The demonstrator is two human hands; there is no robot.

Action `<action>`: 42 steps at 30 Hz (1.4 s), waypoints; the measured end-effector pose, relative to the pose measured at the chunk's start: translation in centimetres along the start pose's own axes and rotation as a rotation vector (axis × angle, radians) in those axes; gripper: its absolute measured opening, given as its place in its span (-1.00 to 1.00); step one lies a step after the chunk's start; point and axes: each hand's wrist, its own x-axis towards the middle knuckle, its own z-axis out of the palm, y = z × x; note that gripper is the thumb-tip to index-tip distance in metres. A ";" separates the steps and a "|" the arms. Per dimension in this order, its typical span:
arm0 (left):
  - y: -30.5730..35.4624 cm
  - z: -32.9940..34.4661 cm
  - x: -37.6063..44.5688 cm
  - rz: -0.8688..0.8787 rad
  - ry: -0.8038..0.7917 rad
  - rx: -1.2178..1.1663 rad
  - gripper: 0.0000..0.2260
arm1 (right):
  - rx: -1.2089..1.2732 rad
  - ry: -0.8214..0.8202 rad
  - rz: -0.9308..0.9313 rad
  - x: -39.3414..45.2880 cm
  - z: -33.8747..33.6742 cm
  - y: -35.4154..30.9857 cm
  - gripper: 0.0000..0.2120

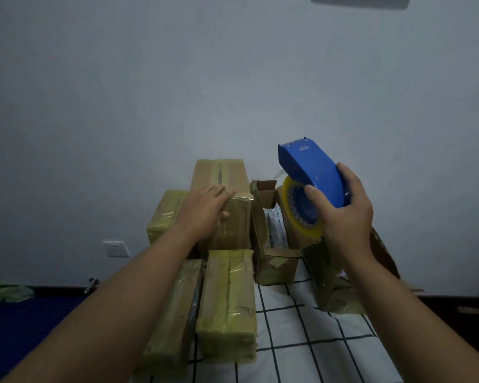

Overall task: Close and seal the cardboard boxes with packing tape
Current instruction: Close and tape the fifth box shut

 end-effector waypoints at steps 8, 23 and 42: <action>-0.8 5.0 -0.1 -0.074 -0.194 -0.073 -0.42 | -0.021 -0.020 0.031 -0.9 0.0 1.7 -0.34; 7.6 1.1 -1.2 0.149 -0.183 -0.327 -0.35 | -0.017 0.021 0.057 -1.8 -2.4 2.0 -0.35; 15.7 2.0 -6.5 0.155 -0.065 0.063 -0.70 | 0.018 0.072 0.056 -6.7 -9.6 0.1 -0.36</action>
